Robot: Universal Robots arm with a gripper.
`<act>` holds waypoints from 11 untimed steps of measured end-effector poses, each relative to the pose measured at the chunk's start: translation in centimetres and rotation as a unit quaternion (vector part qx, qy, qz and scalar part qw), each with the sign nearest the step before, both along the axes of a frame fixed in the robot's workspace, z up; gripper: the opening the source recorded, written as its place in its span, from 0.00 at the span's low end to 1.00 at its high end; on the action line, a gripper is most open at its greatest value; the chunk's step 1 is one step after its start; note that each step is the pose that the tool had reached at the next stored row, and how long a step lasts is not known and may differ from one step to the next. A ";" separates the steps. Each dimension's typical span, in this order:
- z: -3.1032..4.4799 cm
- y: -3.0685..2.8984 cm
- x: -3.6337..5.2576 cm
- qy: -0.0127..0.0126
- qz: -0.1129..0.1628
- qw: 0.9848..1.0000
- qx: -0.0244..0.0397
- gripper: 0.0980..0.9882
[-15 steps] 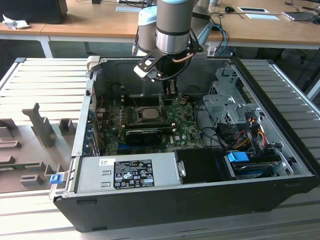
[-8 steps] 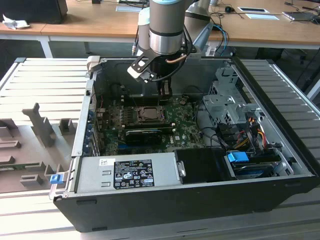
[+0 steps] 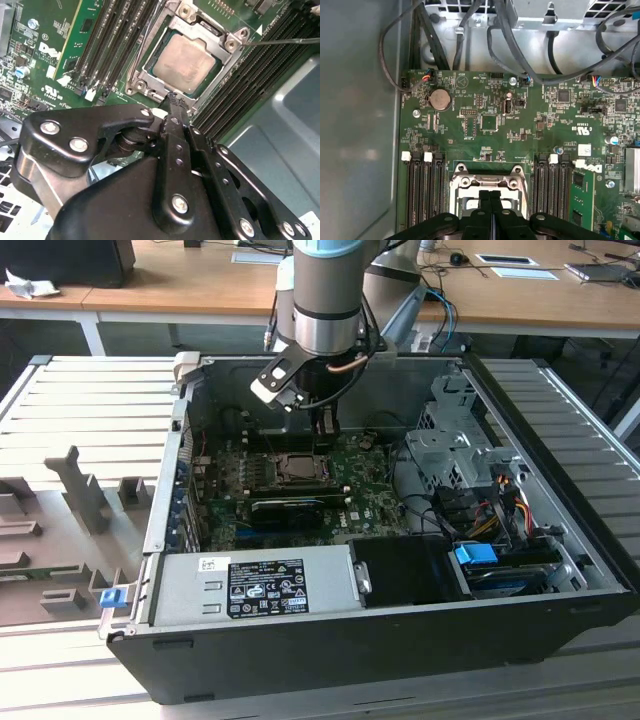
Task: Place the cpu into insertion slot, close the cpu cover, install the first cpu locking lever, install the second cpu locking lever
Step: 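Close the cpu cover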
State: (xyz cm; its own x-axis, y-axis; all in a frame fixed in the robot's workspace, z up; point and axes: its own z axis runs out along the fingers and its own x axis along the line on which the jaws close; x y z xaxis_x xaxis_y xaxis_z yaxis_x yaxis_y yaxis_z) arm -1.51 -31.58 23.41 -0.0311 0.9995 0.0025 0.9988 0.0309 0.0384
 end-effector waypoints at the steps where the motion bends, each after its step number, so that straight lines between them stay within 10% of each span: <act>1: -0.01 0.00 -0.14 0.000 0.000 1.000 0.000 0.01; 11: -0.03 0.00 -2.18 0.000 0.000 1.000 0.000 0.01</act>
State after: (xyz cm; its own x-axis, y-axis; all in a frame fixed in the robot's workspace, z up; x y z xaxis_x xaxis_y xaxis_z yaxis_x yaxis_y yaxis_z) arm -3.69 -31.58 23.37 -0.0311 0.9995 0.0025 0.9988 0.0310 0.0383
